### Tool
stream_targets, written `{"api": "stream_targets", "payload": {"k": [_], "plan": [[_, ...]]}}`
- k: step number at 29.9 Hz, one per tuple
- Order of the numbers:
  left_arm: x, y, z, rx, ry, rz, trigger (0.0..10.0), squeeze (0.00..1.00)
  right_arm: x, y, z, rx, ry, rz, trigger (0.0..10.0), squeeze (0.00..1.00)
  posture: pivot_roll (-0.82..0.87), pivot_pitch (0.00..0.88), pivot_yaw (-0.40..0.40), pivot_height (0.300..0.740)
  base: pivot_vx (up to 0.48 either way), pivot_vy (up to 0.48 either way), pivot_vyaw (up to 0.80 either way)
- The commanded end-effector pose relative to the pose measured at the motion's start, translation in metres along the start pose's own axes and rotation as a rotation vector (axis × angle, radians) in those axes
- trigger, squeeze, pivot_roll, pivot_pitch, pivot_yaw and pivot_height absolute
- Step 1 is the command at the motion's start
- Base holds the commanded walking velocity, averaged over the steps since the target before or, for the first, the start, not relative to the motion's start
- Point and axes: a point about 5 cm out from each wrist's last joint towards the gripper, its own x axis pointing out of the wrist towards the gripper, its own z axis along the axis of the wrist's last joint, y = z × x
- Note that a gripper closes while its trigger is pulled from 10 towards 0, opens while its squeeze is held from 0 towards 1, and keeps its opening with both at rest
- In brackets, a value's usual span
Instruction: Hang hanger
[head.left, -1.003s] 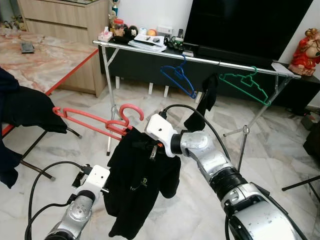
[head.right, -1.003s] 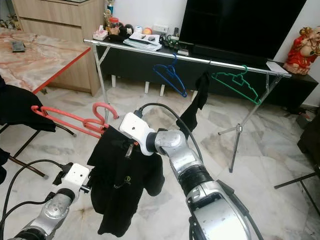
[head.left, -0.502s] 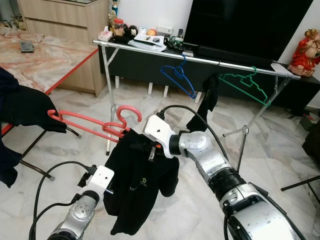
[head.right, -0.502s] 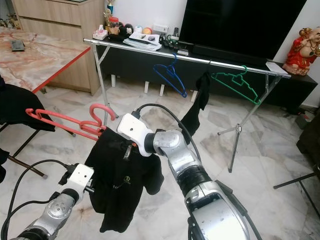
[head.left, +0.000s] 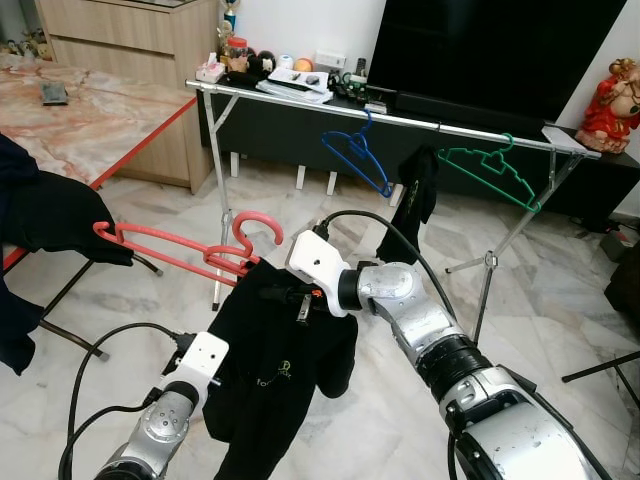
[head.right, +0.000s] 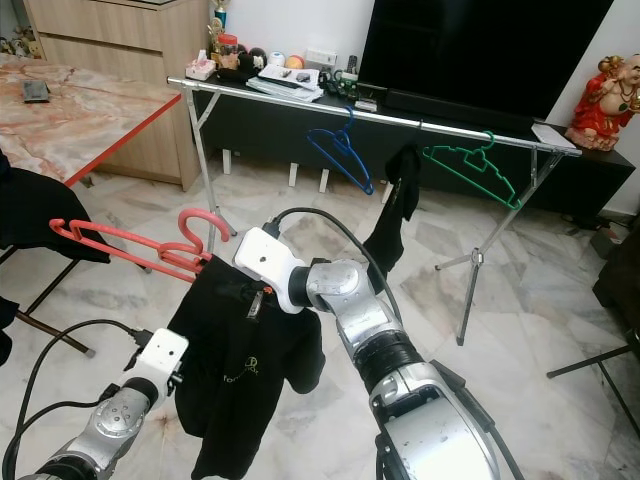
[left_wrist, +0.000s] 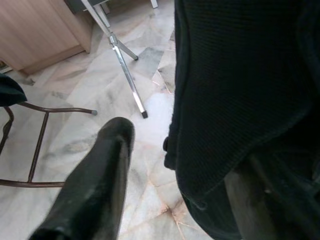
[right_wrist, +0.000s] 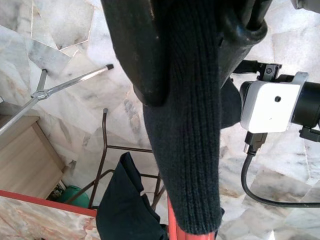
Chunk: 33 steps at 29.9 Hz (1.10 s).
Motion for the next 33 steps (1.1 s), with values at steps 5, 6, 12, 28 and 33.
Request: {"api": "stream_targets", "payload": {"k": [5,6,12,28,33], "plan": [[0.0025,-0.0087,0.0046,0.009,-0.010,-0.047,0.0,0.00,-0.0028,-0.0099,0.0215,-0.059,-0.056,-0.028,0.0,0.00,0.01,0.000,-0.139,0.740,0.000,0.000,0.00],[0.0026,-0.0093,0.0048,0.008,-0.010,-0.051,0.0,0.00,-0.0030,-0.0102,0.0212,-0.059,-0.055,-0.031,0.0,0.00,0.01,0.000,-0.139,0.740,0.000,0.000,0.00],[0.0031,-0.0111,0.0055,0.010,-0.009,-0.060,0.0,0.00,-0.0045,-0.0111,0.0197,-0.056,-0.050,-0.037,0.0,0.00,0.01,0.000,-0.136,0.740,0.000,0.000,0.00],[0.0035,-0.0076,0.0051,-0.012,-0.002,-0.019,0.0,0.00,-0.0051,-0.0103,0.0150,-0.042,-0.045,-0.048,0.0,0.00,0.01,0.000,-0.129,0.740,0.000,0.000,0.00],[0.0030,-0.0072,0.0040,-0.019,0.002,-0.013,0.0,0.00,-0.0049,-0.0089,0.0123,-0.035,-0.041,-0.045,0.0,0.00,0.01,0.000,-0.127,0.740,0.000,0.000,0.00]]}}
